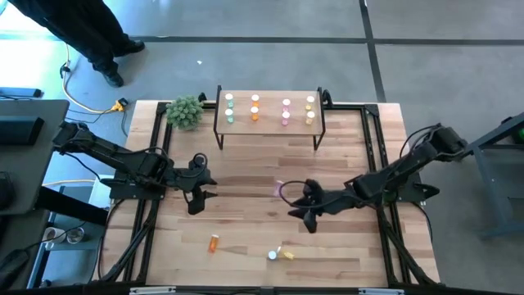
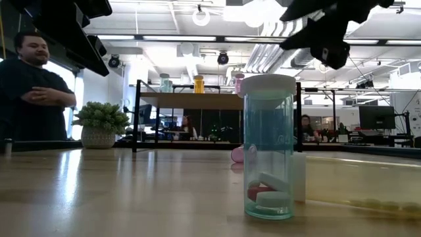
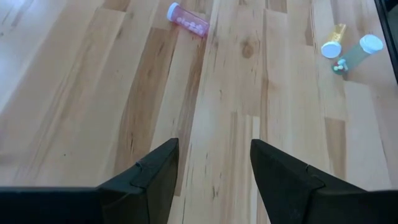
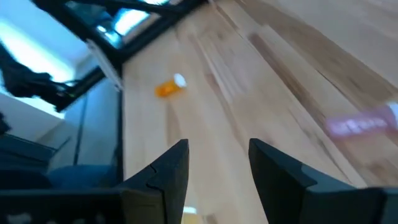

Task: Pick and place medicine bottles onto shelf by color
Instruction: Put the blue pill bottle on the shelf aligned with the blue pill bottle

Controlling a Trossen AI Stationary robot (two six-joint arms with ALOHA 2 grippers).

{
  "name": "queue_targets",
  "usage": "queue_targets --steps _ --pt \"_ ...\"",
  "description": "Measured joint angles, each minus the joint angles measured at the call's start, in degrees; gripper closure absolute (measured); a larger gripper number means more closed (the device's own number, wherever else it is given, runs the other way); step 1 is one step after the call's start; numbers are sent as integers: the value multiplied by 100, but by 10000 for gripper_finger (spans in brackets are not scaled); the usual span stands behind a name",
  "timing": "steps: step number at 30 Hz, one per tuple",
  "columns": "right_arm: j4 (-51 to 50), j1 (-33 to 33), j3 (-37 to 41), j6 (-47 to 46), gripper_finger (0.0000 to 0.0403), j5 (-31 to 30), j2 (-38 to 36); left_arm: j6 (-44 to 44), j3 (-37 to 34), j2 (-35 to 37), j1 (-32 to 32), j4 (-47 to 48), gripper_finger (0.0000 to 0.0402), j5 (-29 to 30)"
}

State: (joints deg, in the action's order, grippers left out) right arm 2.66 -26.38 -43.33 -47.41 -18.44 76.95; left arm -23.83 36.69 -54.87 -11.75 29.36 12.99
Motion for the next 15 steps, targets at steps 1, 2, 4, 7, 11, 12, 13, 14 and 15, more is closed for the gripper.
queue_targets --steps 1,2,4,7,11,12,13,14,15 --pt "186 -51 35 87 245 -39 0 0 0 0 0 0 211 0" --pt "315 -94 40 144 245 -70 0 0 0 1 0 -2 211 0" --pt "526 -182 40 269 245 -91 32 0 0 0 0 0 211 0" --pt "885 -361 44 640 245 -85 182 0 0 1 0 0 211 0" --pt "962 -586 44 1104 245 91 497 0 0 0 0 0 211 0" --pt "971 -634 44 1150 245 112 565 0 0 0 0 0 211 0" --pt "983 -676 44 1166 245 142 628 0 0 2 0 0 211 0" --pt "1000 -716 44 1171 245 152 691 0 0 0 0 0 211 0" --pt "1028 -749 44 1173 245 191 754 0 0 0 0 0 211 0"
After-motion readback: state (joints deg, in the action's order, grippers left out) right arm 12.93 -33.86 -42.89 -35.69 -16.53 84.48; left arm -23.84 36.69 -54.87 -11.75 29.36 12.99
